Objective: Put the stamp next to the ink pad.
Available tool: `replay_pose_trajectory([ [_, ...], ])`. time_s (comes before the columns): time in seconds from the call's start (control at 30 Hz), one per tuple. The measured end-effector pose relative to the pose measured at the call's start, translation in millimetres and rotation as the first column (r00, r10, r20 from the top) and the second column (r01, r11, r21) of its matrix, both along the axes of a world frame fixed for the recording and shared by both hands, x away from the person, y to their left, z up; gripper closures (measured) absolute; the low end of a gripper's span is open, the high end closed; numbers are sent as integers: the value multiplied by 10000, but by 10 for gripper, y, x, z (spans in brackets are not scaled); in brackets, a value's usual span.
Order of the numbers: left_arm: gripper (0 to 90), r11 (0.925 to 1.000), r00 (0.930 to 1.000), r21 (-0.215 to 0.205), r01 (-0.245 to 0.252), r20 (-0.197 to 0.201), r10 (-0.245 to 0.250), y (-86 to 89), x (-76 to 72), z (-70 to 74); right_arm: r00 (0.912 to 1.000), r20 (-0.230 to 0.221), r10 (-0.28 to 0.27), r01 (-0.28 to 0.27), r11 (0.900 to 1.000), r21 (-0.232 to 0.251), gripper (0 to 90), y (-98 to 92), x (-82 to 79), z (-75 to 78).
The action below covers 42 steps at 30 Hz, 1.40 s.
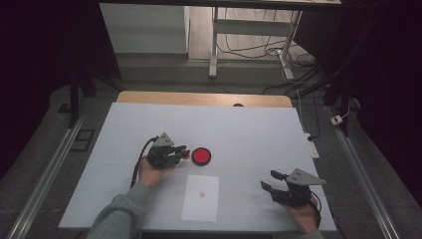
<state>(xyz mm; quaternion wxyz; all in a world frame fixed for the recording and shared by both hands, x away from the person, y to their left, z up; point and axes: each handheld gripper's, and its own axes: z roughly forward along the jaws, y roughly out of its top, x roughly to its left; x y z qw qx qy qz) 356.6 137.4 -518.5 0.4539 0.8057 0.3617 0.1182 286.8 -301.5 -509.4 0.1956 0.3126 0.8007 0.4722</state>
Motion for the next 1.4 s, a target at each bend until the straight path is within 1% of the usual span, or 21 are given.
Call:
replay_pose_trajectory([
  [0.13, 722, 9998, 9999, 222, -1, -172, 5, -10, 4, -50, 10000, -7, 14, -14, 10000, -26, 411, -1, 1, -3],
  [0.2, 722, 9991, 9997, 415, 22, -262, -11, -15, 6, -74, 10000, -15, 13, -13, 10000, -38, 411, -2, 2, -4],
  [0.27, 722, 9989, 9993, 474, 39, -379, -21, -16, 6, -95, 10000, -23, 10, -10, 10000, -47, 411, -2, 2, -5],
  [0.57, 721, 9951, 9983, 953, 248, -553, -196, -57, -6, -165, 10000, -22, -1, 0, 9999, -106, 411, 1, 0, -6],
  [0.73, 720, 9953, 9991, 937, 230, -366, -196, -52, -37, -184, 10000, -35, 8, -8, 10000, -83, 412, -1, 0, -8],
  [0.87, 720, 9934, 9995, 1119, 256, -206, -235, -70, -49, -184, 10000, -38, -1, 1, 9999, -115, 412, 1, -1, -7],
  [1.4, 718, 9943, 9996, 1041, 222, -221, -200, -66, -50, -190, 10000, 10, 5, -5, 10000, -84, 411, 3, -5, 1],
])
